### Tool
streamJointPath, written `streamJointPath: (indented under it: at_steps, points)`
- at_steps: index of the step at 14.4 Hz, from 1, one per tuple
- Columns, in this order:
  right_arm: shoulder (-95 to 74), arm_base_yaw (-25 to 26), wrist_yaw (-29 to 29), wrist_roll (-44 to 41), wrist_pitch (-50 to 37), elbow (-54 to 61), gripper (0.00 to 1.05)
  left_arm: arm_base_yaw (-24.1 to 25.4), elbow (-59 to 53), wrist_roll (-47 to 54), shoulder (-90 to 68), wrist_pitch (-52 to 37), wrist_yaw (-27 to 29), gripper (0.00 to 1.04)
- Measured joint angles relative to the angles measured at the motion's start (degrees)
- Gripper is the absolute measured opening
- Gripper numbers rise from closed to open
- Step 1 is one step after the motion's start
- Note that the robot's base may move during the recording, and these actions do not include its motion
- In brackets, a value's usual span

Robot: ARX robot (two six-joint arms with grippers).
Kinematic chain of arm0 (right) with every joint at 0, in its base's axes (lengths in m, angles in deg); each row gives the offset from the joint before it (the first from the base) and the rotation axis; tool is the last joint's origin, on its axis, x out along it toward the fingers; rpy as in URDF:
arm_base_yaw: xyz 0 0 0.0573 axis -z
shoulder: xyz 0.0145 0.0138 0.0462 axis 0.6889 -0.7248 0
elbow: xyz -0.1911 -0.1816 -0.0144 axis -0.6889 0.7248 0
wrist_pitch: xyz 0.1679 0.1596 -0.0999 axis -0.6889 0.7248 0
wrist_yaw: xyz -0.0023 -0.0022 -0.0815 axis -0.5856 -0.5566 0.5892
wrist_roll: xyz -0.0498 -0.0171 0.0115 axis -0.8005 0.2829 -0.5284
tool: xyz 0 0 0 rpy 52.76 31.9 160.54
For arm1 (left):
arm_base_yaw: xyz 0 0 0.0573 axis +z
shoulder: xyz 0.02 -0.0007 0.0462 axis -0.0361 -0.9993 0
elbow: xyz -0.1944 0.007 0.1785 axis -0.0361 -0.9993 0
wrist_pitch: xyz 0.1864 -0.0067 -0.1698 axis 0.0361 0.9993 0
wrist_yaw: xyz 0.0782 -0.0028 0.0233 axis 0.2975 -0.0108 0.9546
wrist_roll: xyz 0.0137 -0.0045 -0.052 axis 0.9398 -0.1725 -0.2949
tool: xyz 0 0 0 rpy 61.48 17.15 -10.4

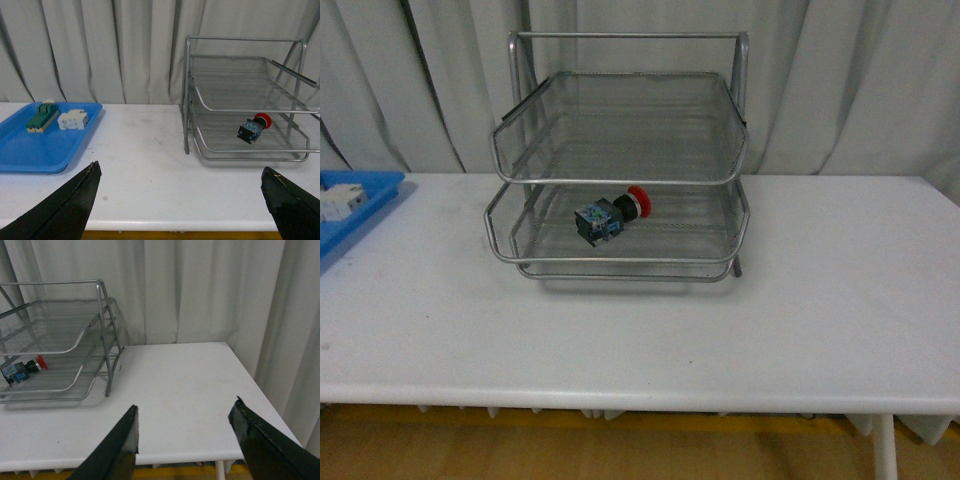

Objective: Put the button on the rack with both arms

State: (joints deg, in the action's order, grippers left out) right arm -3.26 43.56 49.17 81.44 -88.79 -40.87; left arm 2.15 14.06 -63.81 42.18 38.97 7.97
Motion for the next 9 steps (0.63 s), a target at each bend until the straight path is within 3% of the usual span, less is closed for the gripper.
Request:
streamJointPath:
  at_steps: [3, 4, 9]
  points:
    - [0.0, 0.0, 0.0, 0.0, 0.0, 0.0, 0.92, 0.0, 0.0, 0.0, 0.0, 0.0, 0.0, 0.98]
    - [0.0, 0.0, 0.0, 0.0, 0.0, 0.0, 0.99, 0.0, 0.0, 0.0, 0.0, 0.0, 0.0, 0.98]
    - [0.0, 0.0, 0.0, 0.0, 0.0, 0.0, 0.98, 0.0, 0.0, 0.0, 0.0, 0.0, 0.0, 0.98]
